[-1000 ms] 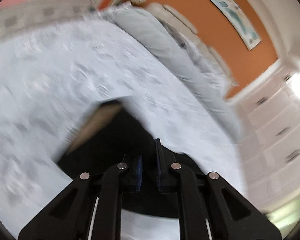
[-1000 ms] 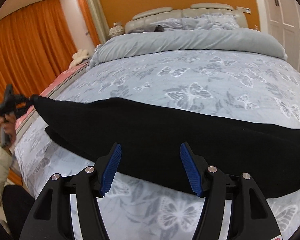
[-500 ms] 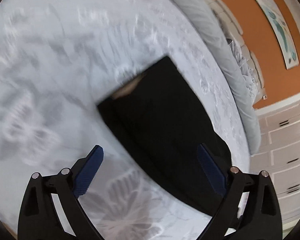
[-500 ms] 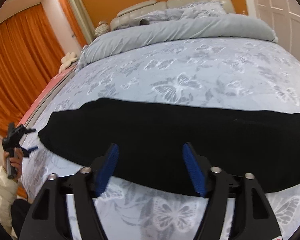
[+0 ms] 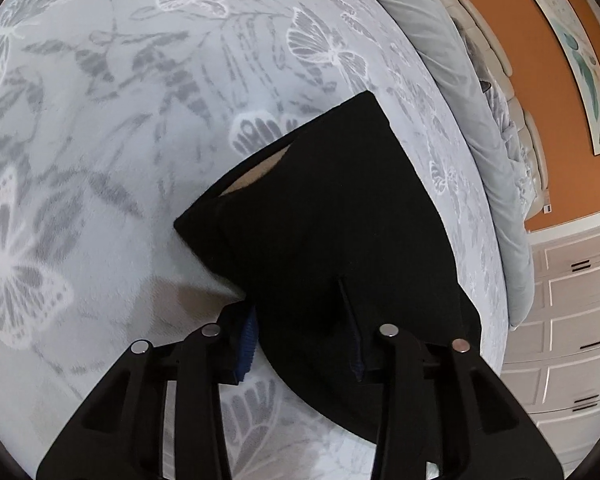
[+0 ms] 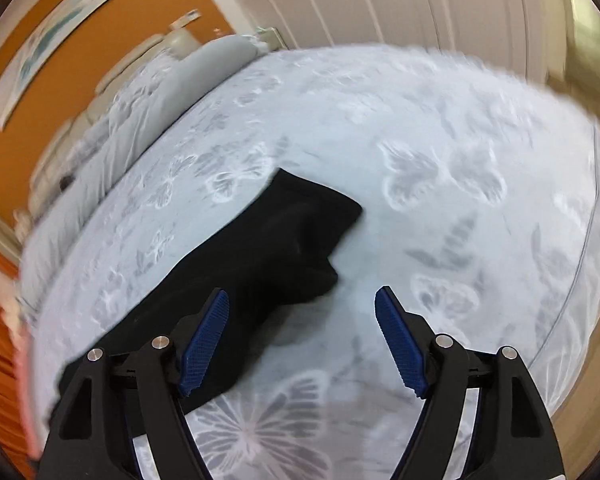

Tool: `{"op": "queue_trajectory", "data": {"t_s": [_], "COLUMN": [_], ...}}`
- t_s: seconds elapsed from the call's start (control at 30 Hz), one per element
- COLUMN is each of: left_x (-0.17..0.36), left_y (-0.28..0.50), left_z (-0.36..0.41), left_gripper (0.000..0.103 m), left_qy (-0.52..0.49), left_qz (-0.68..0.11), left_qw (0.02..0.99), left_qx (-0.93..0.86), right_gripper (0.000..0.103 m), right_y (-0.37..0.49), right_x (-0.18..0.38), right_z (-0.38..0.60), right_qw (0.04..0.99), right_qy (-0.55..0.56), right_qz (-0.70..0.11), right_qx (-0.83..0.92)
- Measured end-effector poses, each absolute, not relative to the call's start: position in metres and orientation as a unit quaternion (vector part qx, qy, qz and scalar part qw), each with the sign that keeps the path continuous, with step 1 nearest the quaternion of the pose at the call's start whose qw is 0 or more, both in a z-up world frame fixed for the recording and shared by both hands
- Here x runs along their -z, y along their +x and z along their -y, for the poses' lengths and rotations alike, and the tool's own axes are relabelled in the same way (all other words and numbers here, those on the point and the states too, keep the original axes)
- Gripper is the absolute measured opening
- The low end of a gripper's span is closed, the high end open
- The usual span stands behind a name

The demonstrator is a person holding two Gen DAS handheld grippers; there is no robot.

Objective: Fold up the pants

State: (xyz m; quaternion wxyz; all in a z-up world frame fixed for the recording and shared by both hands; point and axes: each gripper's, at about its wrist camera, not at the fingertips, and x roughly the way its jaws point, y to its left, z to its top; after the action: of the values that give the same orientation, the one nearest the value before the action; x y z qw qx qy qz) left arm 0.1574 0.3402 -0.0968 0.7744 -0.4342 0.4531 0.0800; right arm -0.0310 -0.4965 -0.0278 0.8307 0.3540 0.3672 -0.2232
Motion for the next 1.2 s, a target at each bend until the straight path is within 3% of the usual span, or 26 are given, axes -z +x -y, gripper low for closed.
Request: {"op": "queue_trajectory", "data": {"t_s": [0.17, 0.2, 0.23, 0.27, 0.43, 0.5, 0.63, 0.7, 0.77, 0.97, 1.03, 1.07, 1.1, 1.13, 1.17, 1.2], "left_x": [0.095, 0.094, 0.093, 0.091, 0.088, 0.088, 0.089, 0.090, 0.091, 0.096, 0.096, 0.095, 0.093, 0.095, 0.100, 0.102], "left_y": [0.152, 0.155, 0.155, 0.153, 0.158, 0.157, 0.160, 0.159, 0.160, 0.161, 0.161, 0.160, 0.159, 0.158, 0.159, 0.157], "left_z": [-0.340, -0.336, -0.333, -0.331, -0.319, -0.321, -0.321, -0.323, -0.325, -0.326, -0.325, -0.326, -0.327, -0.332, -0.338, -0.343], "left_gripper": [0.061, 0.064, 0.066, 0.068, 0.074, 0.078, 0.082, 0.087, 0.091, 0.098, 0.094, 0.075, 0.038, 0.024, 0.020, 0.019], "left_qy": [-0.425, -0.418, -0.411, -0.401, -0.361, -0.361, -0.366, -0.372, -0.384, -0.410, -0.408, -0.405, -0.400, -0.407, -0.430, -0.448], "left_qz": [-0.451, -0.451, -0.452, -0.452, -0.459, -0.458, -0.456, -0.453, -0.448, -0.432, -0.431, -0.430, -0.431, -0.432, -0.429, -0.426], "left_qw": [0.781, 0.785, 0.788, 0.792, 0.806, 0.807, 0.806, 0.806, 0.804, 0.801, 0.802, 0.802, 0.803, 0.798, 0.790, 0.782], "left_qx": [-0.074, -0.077, -0.081, -0.086, -0.098, -0.094, -0.090, -0.080, -0.073, -0.067, -0.073, -0.085, -0.103, -0.103, -0.080, -0.077], "right_gripper": [0.080, 0.074, 0.022, 0.010, 0.010, 0.017, 0.020, 0.031, 0.085, 0.090, 0.087, 0.069, 0.058, 0.024, 0.013, 0.012], "right_y": [-0.005, 0.012, 0.027, 0.037, 0.024, 0.034, 0.048, 0.036, 0.020, 0.030, 0.041, 0.048, 0.055, 0.062, 0.067, 0.070], "right_x": [0.048, 0.050, 0.048, 0.040, -0.030, -0.008, 0.089, 0.079, 0.067, 0.093, 0.094, 0.093, 0.093, 0.094, 0.095, 0.093], "right_z": [0.495, 0.493, 0.492, 0.492, 0.493, 0.508, 0.546, 0.544, 0.539, 0.537, 0.532, 0.529, 0.526, 0.524, 0.524, 0.522], "right_qw": [0.830, 0.838, 0.852, 0.865, 0.935, 0.926, 0.835, 0.842, 0.848, 0.821, 0.831, 0.835, 0.835, 0.832, 0.829, 0.830], "right_qy": [0.387, 0.362, 0.325, 0.285, 0.258, 0.254, 0.298, 0.298, 0.310, 0.381, 0.375, 0.378, 0.390, 0.402, 0.408, 0.412], "right_qz": [-0.378, -0.384, -0.386, -0.386, -0.227, -0.255, -0.423, -0.414, -0.391, -0.401, -0.387, -0.380, -0.371, -0.369, -0.370, -0.363], "right_qx": [0.136, 0.138, 0.138, 0.150, 0.087, 0.113, 0.186, 0.178, 0.179, 0.142, 0.138, 0.124, 0.108, 0.101, 0.097, 0.095]}}
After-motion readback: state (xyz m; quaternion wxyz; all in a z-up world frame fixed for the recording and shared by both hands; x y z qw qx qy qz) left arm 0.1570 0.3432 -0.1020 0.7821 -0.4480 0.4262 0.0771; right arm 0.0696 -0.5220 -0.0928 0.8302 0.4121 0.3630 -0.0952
